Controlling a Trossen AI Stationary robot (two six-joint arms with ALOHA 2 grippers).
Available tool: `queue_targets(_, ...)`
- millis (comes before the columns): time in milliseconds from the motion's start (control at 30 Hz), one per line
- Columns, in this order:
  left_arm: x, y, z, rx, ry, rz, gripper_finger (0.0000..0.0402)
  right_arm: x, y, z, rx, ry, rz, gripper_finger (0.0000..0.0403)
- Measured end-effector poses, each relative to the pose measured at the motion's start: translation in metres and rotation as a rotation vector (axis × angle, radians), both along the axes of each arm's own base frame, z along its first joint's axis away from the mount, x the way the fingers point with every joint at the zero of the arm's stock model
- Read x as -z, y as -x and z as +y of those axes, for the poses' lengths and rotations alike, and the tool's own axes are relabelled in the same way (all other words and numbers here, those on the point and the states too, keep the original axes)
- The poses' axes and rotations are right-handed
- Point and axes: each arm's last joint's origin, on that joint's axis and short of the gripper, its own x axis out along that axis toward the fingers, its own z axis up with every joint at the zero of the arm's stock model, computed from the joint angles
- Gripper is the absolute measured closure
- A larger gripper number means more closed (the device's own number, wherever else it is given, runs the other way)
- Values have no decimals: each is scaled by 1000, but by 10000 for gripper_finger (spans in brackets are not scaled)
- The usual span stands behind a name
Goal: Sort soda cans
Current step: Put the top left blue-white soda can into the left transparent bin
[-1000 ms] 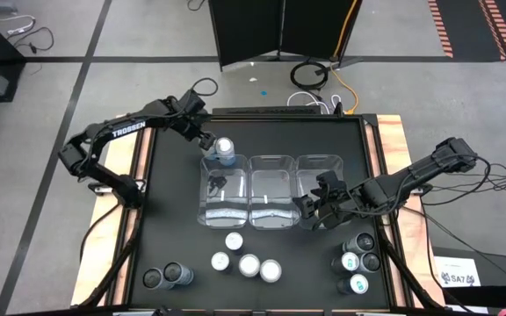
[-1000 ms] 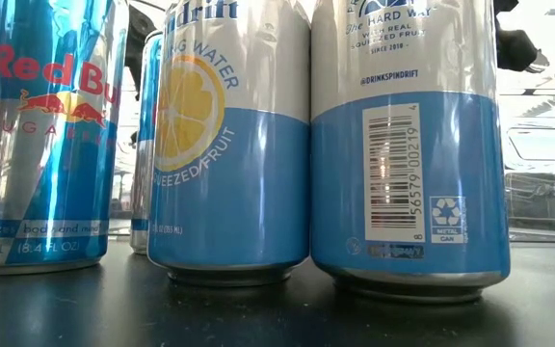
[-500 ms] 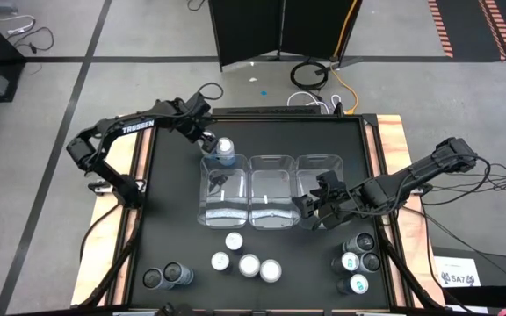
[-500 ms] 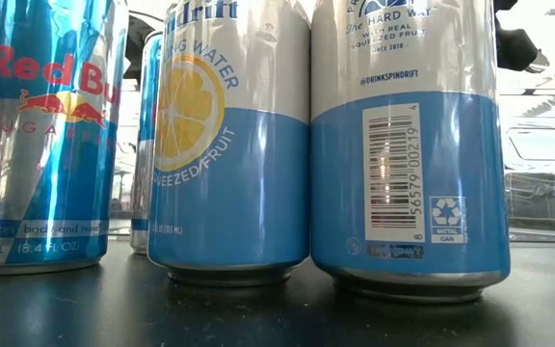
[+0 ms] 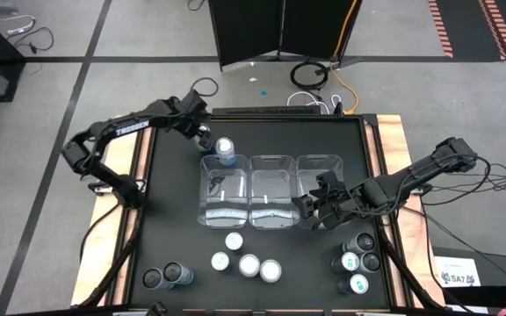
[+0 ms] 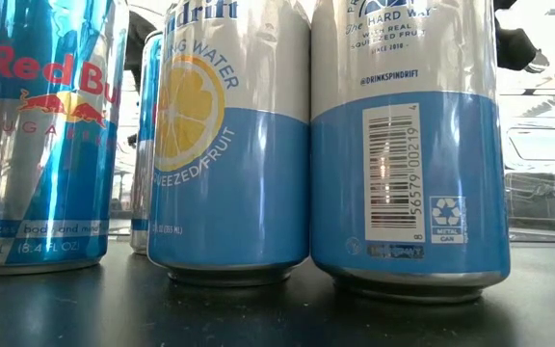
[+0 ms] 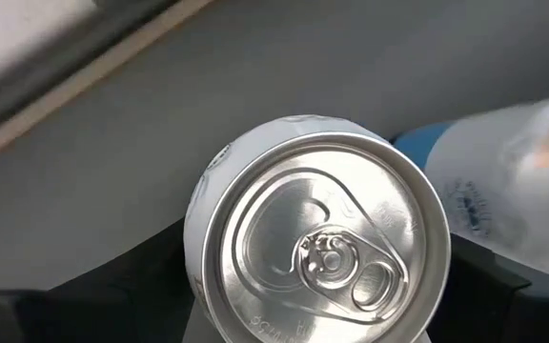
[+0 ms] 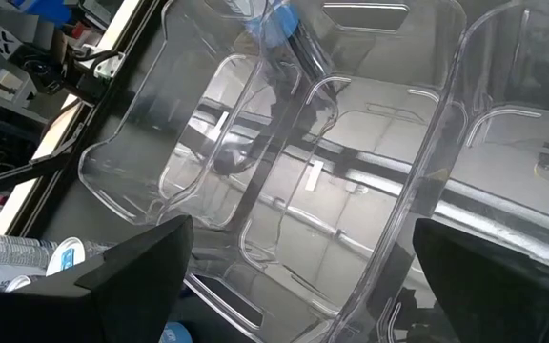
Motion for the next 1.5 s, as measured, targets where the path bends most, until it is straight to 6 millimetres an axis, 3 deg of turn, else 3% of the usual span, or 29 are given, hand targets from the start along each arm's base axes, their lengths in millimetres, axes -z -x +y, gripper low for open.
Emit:
queue_targets(167,-40,15,-13,-32,-60,-83,87,0,0,0,-3,4,2,14)
queue_targets(333,-77,32,-44,-80,-88,-204,87,0,0,0,-27,27,13,14)
queue_targets(533,-104,45,-91,-103,-43,-348,87,0,0,0,-50,51,25,14)
queue_targets(667,-111,41,-119,-75,-8,-406,87,0,0,0,-59,58,29,14)
queue_targets(1000,-97,8,-169,-33,0,-342,87,0,4,9,-110,71,34,14)
queue_targets(1300,-61,-30,-177,-6,-51,-158,83,-1,6,17,-123,47,12,14)
queue_targets(1500,-34,-38,-177,2,-39,-90,69,-1,8,22,-118,19,-1,14)
